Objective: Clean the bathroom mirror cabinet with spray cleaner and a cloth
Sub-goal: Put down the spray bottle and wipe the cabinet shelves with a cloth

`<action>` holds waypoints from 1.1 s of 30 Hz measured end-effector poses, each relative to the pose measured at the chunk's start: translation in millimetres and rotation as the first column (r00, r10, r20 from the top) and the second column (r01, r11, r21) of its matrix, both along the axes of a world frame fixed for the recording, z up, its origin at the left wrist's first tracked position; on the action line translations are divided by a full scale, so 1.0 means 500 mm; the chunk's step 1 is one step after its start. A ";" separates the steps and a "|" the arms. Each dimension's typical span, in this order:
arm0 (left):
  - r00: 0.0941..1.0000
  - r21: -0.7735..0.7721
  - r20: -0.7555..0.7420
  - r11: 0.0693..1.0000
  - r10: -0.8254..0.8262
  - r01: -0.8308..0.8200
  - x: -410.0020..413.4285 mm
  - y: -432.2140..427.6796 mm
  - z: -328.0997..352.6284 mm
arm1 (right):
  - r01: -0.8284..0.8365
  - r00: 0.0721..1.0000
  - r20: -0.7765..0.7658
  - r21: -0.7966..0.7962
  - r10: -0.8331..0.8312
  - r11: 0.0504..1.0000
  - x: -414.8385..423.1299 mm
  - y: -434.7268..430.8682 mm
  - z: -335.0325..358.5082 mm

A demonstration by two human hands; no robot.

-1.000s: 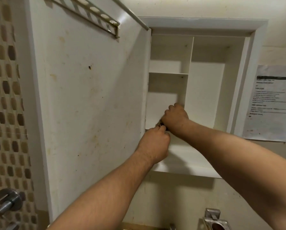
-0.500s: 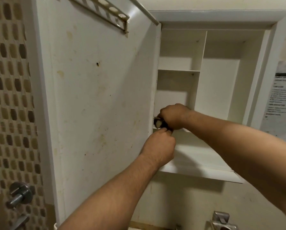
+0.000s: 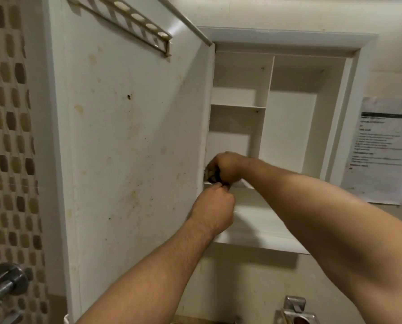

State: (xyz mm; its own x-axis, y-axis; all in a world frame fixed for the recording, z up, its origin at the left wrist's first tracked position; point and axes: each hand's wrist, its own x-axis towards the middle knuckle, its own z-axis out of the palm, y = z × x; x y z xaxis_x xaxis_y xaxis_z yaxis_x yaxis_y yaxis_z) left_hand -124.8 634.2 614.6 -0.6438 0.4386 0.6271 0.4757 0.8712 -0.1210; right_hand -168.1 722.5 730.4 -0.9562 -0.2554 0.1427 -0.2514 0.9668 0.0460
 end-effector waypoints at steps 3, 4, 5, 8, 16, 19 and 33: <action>1.000 0.008 0.031 1.000 -0.001 0.001 0.011 -0.002 -0.001 | 0.148 0.989 -0.079 0.442 -0.126 0.885 0.013 0.016 -0.003; 0.999 0.022 0.037 1.000 -0.006 0.005 0.016 -0.005 -0.001 | 0.227 0.974 -0.132 0.595 -0.185 0.771 0.026 0.015 0.007; 0.999 0.019 0.043 1.000 -0.013 0.013 0.020 -0.008 0.003 | 0.266 0.963 -0.164 0.685 -0.212 0.678 0.036 0.014 0.011; 0.998 -0.017 0.068 1.000 -0.013 0.015 0.030 -0.015 0.008 | 0.245 0.965 -0.247 0.749 -0.084 0.616 0.075 0.023 -0.010; 0.999 -0.173 -0.012 0.984 -0.050 0.048 0.050 -0.028 -0.033 | 0.017 0.653 -0.723 0.314 0.227 0.949 0.266 0.292 -0.156; 0.989 -0.203 0.016 0.968 -0.149 0.149 0.066 -0.008 -0.058 | 0.053 0.646 -0.761 0.129 0.065 0.990 0.290 0.363 -0.194; 0.932 -0.279 0.356 0.960 0.068 0.037 0.049 0.010 -0.153 | 0.380 0.873 -0.401 0.203 -0.277 0.903 0.233 0.290 -0.253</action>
State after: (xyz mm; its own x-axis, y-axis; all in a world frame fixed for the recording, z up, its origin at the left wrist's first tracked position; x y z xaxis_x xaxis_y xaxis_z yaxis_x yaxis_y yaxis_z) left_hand -100.3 639.3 538.1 -0.8102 0.5481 0.2076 0.5189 0.8355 -0.1810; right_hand -51.4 867.3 604.0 -0.8885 -0.0127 0.4587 0.1615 0.9270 0.3384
